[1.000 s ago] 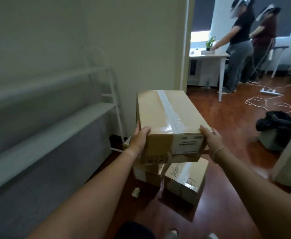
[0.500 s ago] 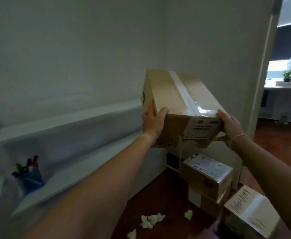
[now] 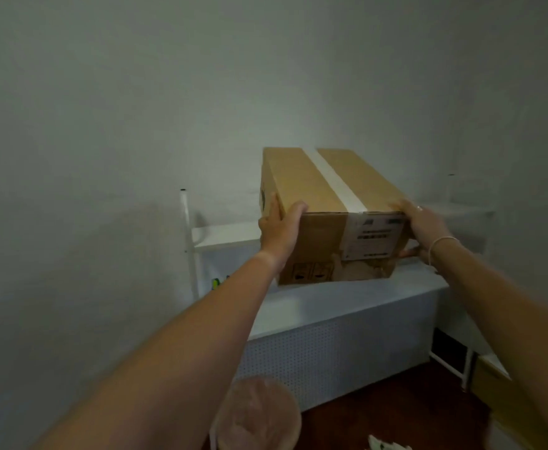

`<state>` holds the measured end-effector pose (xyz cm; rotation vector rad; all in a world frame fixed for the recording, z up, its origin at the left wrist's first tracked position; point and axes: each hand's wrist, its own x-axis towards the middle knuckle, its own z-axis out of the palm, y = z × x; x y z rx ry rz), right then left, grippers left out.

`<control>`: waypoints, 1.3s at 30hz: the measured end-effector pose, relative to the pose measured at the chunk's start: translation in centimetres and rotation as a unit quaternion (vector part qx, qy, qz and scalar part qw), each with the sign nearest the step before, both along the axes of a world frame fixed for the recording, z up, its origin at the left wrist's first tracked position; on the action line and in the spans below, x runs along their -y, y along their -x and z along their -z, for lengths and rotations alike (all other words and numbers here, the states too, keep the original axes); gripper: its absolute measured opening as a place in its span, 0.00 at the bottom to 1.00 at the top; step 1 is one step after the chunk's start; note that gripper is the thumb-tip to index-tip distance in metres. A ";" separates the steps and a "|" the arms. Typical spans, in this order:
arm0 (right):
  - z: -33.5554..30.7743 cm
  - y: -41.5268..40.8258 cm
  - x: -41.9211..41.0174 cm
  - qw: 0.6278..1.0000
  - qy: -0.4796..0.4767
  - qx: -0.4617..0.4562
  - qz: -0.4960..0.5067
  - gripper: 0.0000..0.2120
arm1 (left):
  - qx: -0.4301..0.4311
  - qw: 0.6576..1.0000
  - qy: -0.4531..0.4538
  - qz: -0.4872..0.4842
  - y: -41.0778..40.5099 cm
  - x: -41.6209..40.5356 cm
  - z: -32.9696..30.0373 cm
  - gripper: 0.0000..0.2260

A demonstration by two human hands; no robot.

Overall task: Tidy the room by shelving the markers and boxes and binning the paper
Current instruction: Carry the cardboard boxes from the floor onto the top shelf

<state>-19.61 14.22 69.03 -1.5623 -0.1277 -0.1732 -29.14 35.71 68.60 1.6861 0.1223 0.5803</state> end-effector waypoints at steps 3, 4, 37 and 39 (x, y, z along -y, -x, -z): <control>0.2 0.5 -4.9 1.000 0.011 -0.005 -0.016 0.18 | -0.007 0.999 0.011 -0.030 0.8 -4.7 0.5 0.41; 0.3 0.6 -6.3 1.000 0.014 -0.006 -0.021 0.17 | -0.013 0.999 0.017 -0.035 1.1 -6.1 0.7 0.40; 2.6 -5.6 -23.3 0.911 0.297 0.286 -0.027 0.53 | -0.011 0.961 -0.220 -0.165 -2.7 -21.5 3.8 0.43; 2.5 -6.4 -23.8 0.910 0.299 0.286 -0.032 0.53 | -0.009 0.968 -0.206 -0.142 -3.2 -22.0 4.9 0.40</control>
